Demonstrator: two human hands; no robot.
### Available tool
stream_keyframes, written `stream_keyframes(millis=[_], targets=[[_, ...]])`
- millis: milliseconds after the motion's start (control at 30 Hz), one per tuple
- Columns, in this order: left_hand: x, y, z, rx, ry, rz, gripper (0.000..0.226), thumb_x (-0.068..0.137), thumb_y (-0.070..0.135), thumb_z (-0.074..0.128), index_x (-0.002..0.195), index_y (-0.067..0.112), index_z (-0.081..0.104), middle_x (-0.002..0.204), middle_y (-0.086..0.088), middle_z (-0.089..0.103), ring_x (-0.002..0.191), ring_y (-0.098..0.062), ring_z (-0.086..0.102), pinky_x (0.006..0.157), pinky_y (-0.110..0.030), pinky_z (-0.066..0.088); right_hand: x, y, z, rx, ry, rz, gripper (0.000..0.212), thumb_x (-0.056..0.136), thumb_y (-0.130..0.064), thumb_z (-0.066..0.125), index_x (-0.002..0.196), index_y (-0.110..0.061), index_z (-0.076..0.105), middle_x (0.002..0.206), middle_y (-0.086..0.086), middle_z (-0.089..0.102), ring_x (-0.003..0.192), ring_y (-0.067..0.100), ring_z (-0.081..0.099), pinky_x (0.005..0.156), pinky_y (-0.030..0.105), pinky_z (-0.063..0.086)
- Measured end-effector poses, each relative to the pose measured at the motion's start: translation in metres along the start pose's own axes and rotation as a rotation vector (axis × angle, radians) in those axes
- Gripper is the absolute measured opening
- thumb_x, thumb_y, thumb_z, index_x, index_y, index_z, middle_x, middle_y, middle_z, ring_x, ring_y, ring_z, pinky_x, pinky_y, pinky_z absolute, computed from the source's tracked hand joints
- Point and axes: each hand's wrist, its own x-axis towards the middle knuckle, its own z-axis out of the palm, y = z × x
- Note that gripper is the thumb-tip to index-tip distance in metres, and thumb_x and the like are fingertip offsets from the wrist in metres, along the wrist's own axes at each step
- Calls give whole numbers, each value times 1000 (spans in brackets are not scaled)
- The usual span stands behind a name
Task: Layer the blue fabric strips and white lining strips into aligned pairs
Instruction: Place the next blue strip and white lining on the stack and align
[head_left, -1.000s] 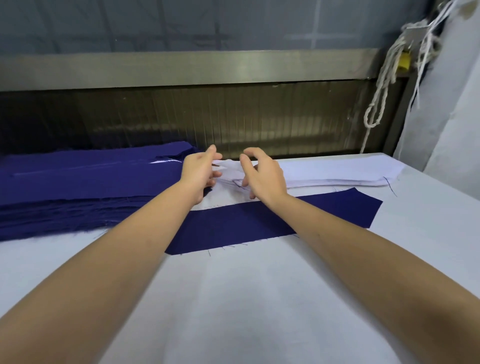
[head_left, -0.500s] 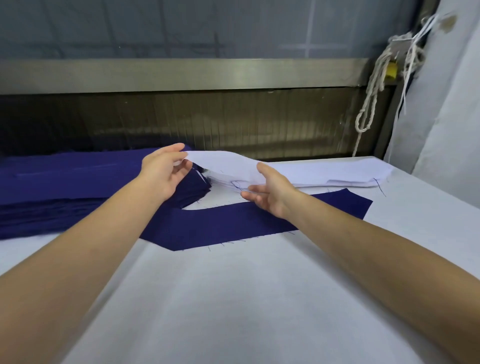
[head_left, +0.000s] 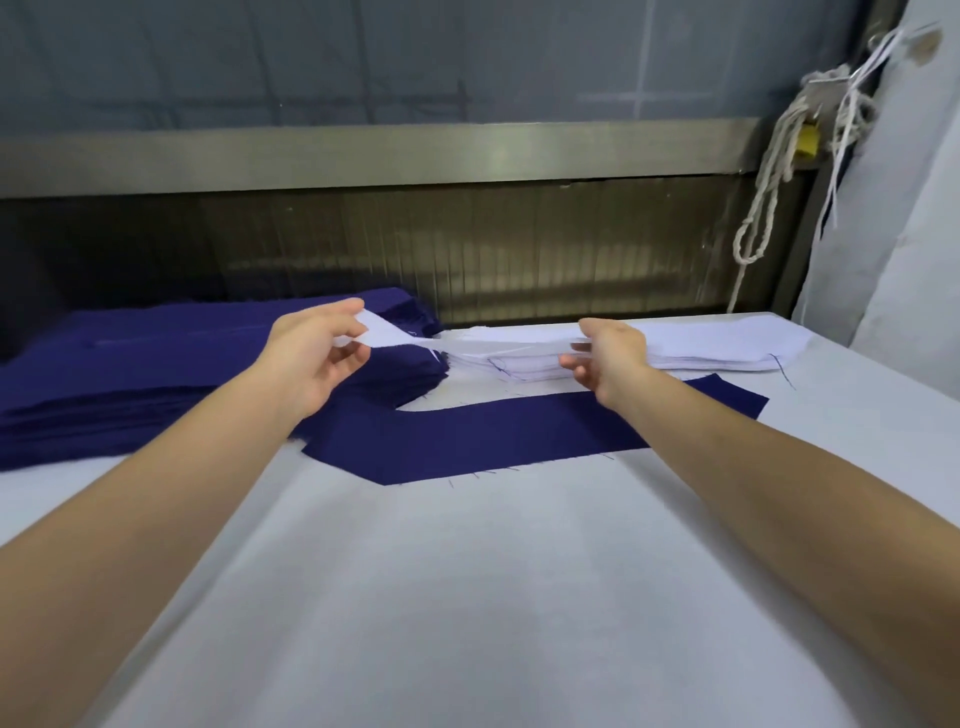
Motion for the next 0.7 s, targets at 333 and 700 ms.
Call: stream_keyframes(millis=[333, 700], targets=[[-14, -34, -36, 536, -96, 143, 25, 86, 0, 60, 103, 16, 68, 93, -2, 61, 64, -15, 56, 46, -14, 48, -11, -7, -61, -198, 42, -219, 31, 78, 7, 53, 79, -20, 66, 76, 4, 61, 59, 15, 61, 45, 19, 47], [-22, -51, -46, 894, -171, 430, 19, 81, 4, 67, 89, 21, 69, 86, 18, 63, 80, -6, 56, 72, -24, 39, -10, -13, -108, -413, 50, -392, 14, 86, -10, 57, 84, -20, 67, 73, -2, 62, 42, 9, 58, 50, 21, 46]])
